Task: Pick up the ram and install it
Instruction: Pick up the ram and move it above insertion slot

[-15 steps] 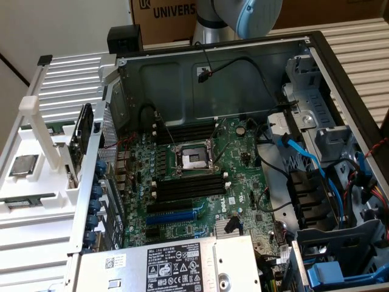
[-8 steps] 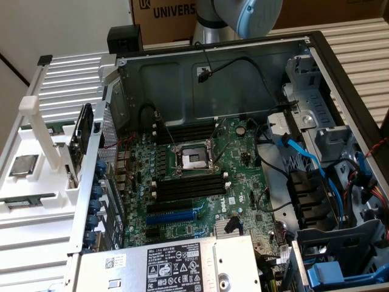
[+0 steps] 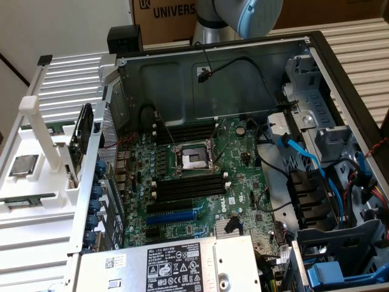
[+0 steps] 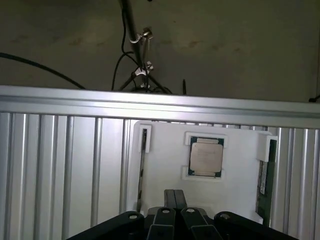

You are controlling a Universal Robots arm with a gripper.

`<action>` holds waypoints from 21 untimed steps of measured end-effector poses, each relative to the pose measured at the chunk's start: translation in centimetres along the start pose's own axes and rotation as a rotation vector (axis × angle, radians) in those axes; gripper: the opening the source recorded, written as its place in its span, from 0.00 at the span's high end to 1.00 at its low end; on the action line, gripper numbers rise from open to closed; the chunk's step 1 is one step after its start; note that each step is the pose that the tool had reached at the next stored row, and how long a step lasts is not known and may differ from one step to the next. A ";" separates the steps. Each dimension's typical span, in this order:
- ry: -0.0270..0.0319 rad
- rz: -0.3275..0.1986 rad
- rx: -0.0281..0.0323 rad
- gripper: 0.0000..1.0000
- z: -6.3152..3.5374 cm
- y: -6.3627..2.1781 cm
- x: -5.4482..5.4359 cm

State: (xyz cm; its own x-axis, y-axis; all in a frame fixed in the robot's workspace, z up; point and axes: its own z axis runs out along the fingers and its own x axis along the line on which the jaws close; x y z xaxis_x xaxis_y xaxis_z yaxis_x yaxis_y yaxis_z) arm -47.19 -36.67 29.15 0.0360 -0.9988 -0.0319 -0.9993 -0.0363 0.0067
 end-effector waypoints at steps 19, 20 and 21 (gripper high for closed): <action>0.0000 0.000 0.0000 0.90 4.33 -0.53 1.8; 0.0000 0.000 0.0000 0.90 4.50 -0.54 1.9; 0.0001 0.000 -0.0002 0.90 4.68 -0.55 2.0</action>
State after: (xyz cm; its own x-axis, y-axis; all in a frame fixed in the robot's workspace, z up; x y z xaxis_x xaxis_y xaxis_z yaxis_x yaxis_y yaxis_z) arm -46.61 -38.47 24.41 0.0359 -0.9988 -0.0318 -0.9993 -0.0362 0.0069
